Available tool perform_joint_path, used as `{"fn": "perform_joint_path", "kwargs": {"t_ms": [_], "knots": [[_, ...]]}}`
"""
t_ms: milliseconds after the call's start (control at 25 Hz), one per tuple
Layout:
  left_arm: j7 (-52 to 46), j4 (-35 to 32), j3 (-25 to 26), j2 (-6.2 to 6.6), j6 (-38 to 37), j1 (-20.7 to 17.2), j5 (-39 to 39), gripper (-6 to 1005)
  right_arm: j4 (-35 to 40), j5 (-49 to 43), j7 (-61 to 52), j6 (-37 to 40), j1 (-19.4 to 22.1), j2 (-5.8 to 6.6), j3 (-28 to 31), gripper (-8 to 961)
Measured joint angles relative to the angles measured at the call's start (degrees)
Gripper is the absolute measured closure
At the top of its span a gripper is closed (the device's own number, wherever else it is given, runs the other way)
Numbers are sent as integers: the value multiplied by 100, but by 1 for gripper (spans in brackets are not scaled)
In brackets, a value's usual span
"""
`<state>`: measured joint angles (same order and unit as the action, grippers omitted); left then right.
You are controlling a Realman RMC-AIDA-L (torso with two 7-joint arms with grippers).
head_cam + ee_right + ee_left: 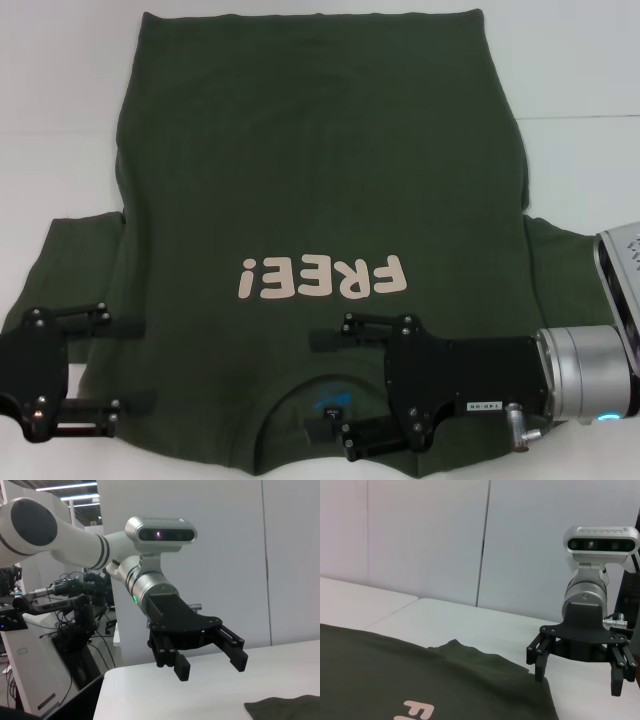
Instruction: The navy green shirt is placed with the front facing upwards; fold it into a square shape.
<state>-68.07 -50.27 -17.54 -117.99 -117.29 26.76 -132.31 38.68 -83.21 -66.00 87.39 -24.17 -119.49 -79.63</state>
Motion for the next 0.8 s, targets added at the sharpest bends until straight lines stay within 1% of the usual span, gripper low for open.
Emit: {"fn": "perform_joint_path", "kwargs": {"t_ms": [160, 480, 600, 640, 680, 800], "knots": [[2, 10, 24, -2, 37, 25, 91, 201, -1, -3, 0, -11, -1, -6, 63, 70], [-37, 150, 51, 27, 229, 169, 224, 200, -46, 27, -36, -100, -47, -41, 454, 76], [-52, 214, 52, 34, 279, 256, 226, 200, -23, 43, -365, -425, -75, -60, 739, 78], [-54, 244, 48, 36, 289, 290, 227, 200, 10, 60, -739, -603, -84, -60, 999, 78], [-56, 269, 42, 38, 304, 318, 227, 201, 10, 60, -739, -603, -84, -60, 999, 79], [-61, 343, 19, 44, 413, 391, 229, 201, 157, 67, -1194, -675, -68, -39, 1319, 81]]}}
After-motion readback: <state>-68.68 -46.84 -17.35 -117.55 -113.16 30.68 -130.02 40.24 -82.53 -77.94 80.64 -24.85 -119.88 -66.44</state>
